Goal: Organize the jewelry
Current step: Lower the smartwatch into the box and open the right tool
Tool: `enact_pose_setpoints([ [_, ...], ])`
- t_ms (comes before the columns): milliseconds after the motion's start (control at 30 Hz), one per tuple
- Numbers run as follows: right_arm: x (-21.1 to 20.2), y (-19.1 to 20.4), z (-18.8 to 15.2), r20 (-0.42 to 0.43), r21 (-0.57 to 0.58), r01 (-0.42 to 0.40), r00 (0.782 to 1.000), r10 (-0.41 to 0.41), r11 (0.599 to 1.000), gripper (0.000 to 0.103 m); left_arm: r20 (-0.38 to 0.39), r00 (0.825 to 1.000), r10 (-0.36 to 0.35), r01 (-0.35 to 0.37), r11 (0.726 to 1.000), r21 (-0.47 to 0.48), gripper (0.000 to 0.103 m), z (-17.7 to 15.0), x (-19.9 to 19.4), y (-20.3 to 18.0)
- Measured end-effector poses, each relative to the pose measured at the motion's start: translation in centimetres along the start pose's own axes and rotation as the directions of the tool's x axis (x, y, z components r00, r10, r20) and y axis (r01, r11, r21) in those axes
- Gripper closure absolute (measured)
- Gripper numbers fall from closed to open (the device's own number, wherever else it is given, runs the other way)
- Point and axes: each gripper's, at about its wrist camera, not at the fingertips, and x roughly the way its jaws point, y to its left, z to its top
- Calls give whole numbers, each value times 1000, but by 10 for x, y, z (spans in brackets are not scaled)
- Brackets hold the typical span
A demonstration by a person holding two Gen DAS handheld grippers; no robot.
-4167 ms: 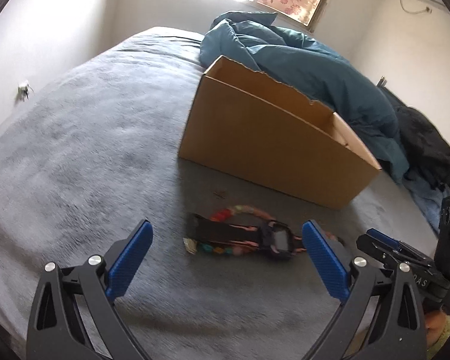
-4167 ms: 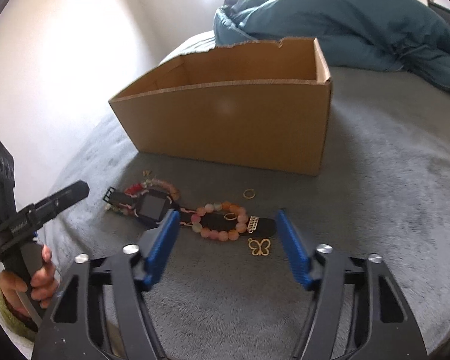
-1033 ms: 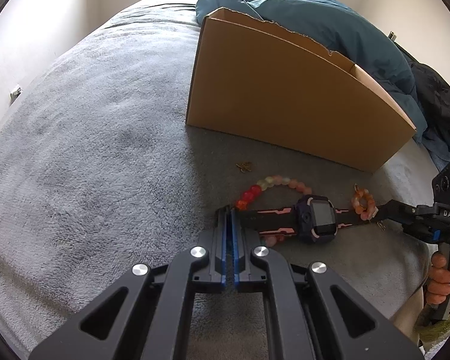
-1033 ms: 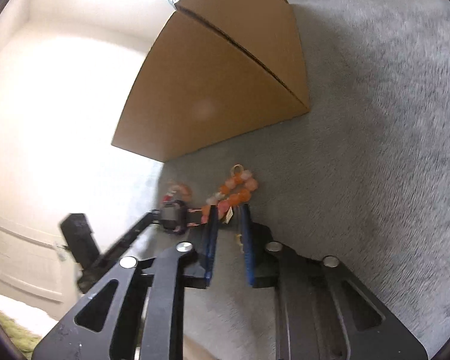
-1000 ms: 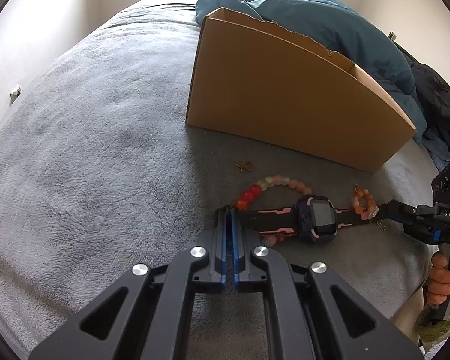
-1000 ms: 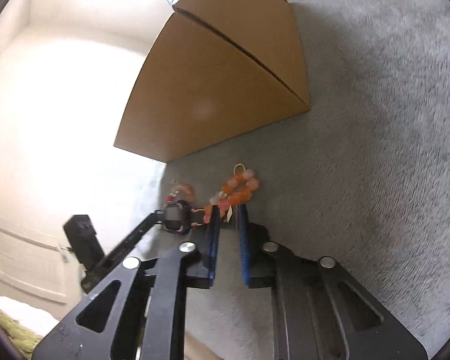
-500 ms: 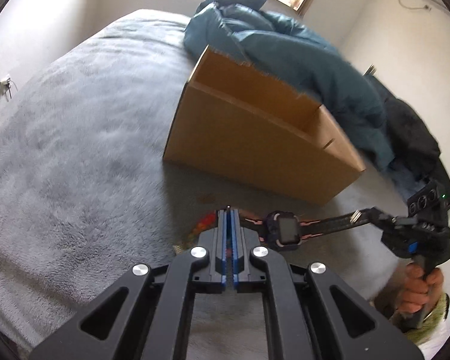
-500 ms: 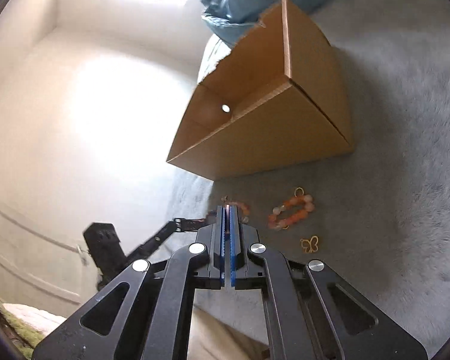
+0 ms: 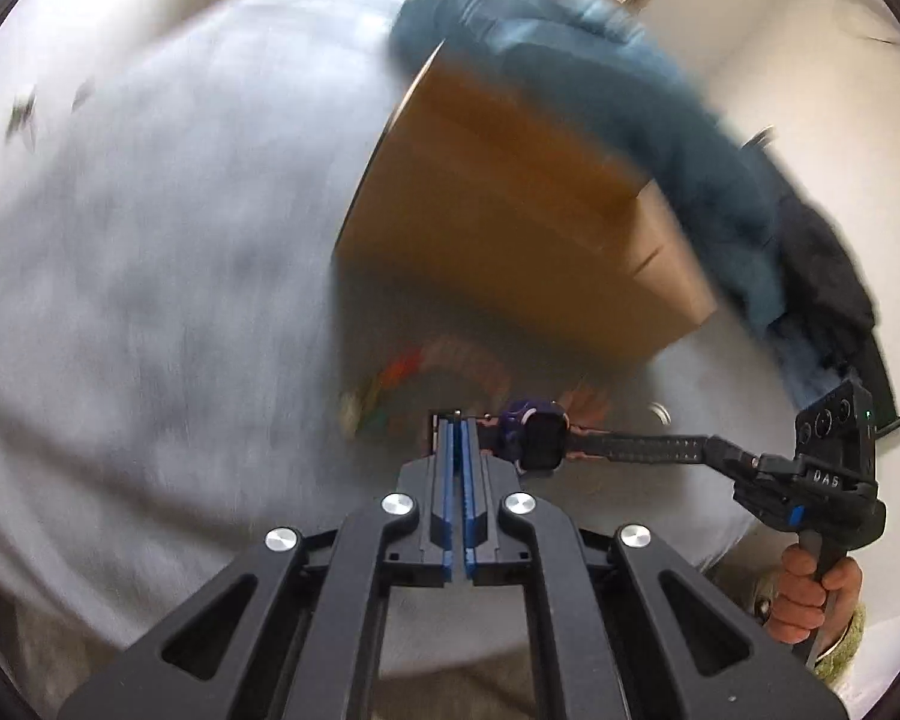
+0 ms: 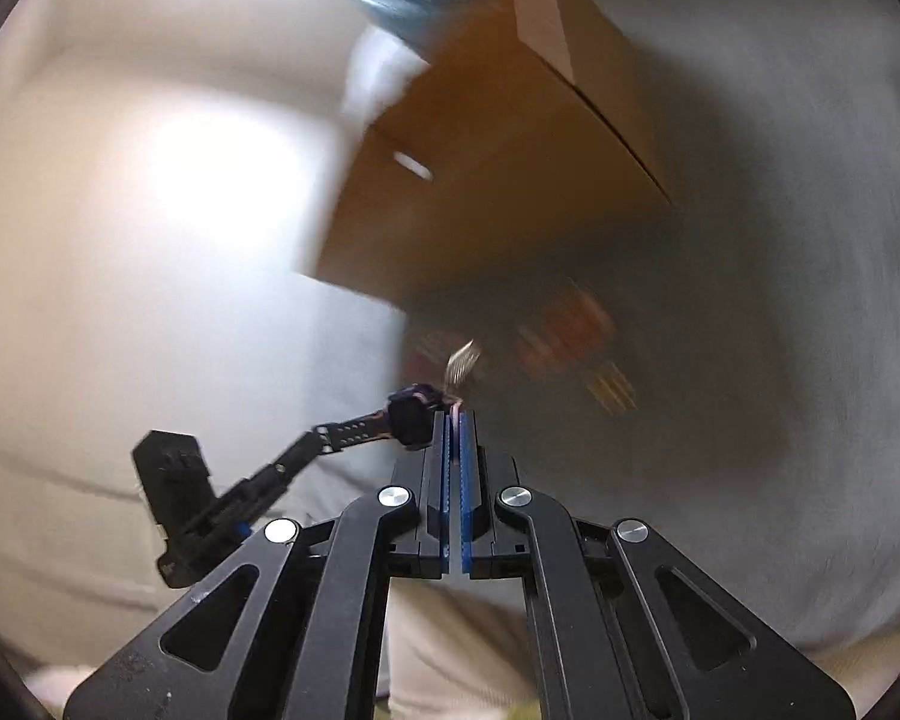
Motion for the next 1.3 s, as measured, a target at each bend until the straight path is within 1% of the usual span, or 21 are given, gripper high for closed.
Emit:
enact_pose_setpoints([
  [33, 4, -7, -6, -11, 17, 16, 1000, -16, 1000, 102, -19, 1000, -4, 4, 1000, -24, 102, -6, 6, 5],
  [67, 3, -11, -12, -6, 26, 29, 1000, -29, 999, 102, -16, 1000, 12, -13, 1000, -28, 102, -11, 7, 8],
  [100, 2, -12, -14, 4, 31, 26, 1000, -26, 999, 102, -9, 1000, 29, -29, 999, -25, 102, -14, 6, 9],
  [200, -10, -8, -13, 33, 26, 6, 999, -6, 1000, 102, 1, 1000, 22, -22, 999, -24, 102, -16, 0, 7],
  [300, -20, 9, -11, 52, -36, 10, 999, -8, 999, 102, 32, 999, 15, -15, 1000, 9, 102, -15, -10, -1],
  [400, -36, 36, -8, 87, -123, 4, 996, 7, 992, 102, 100, 995, -8, 2, 998, 60, 102, -5, -32, -17],
  [500, -50, 71, 8, 122, -222, -5, 992, 33, 975, 102, 181, 983, -43, 21, 992, 122, 102, 18, -63, -31],
  [567, -63, 102, 25, 156, -309, -6, 986, 57, 951, 102, 228, 971, -70, 34, 987, 158, 102, 37, -77, -43],
  [600, -71, 113, 38, 174, -346, 1, 983, 63, 938, 102, 258, 962, -85, 38, 982, 183, 102, 55, -86, -51],
  [667, -77, 135, 63, 198, -401, 5, 977, 81, 916, 102, 285, 953, -98, 38, 977, 208, 102, 86, -89, -63],
  [700, -74, 142, 77, 208, -413, 13, 975, 80, 911, 102, 300, 949, -94, 26, 975, 222, 102, 108, -87, -69],
  [733, -67, 148, 92, 217, -420, 28, 974, 70, 907, 102, 307, 948, -79, 7, 973, 229, 102, 125, -82, -73],
  [767, -60, 152, 115, 215, -422, 37, 975, 61, 906, 102, 310, 949, -61, -18, 970, 244, 102, 145, -73, -79],
  [800, -56, 151, 131, 214, -415, 49, 976, 45, 909, 102, 308, 950, -47, -36, 966, 258, 102, 159, -64, -84],
  [833, -47, 151, 146, 212, -408, 69, 977, 21, 910, 102, 292, 956, -23, -61, 959, 276, 102, 181, -45, -91],
  [900, -16, 143, 185, 193, -377, 116, 980, -44, 919, 102, 231, 973, 27, -97, 950, 298, 102, 215, -2, -99],
  [933, 0, 139, 198, 182, -362, 139, 980, -77, 922, 102, 206, 977, 50, -113, 945, 307, 102, 225, 15, -102],
  [1033, 41, 120, 230, 148, -320, 200, 976, -160, 926, 102, 119, 982, 150, -181, 925, 333, 102, 254, 76, -107],
  [1100, 61, 114, 246, 135, -308, 247, 967, -215, 919, 102, 79, 972, 223, -237, 900, 365, 102, 264, 112, -108],
  [1200, 77, 107, 255, 130, -318, 306, 952, -278, 898, 102, 53, 954, 296, -292, 872, 394, 102, 267, 140, -103],
  [1300, 93, 109, 263, 145, -344, 378, 926, -349, 860, 102, 48, 936, 349, -335, 840, 427, 101, 268, 157, -104],
])
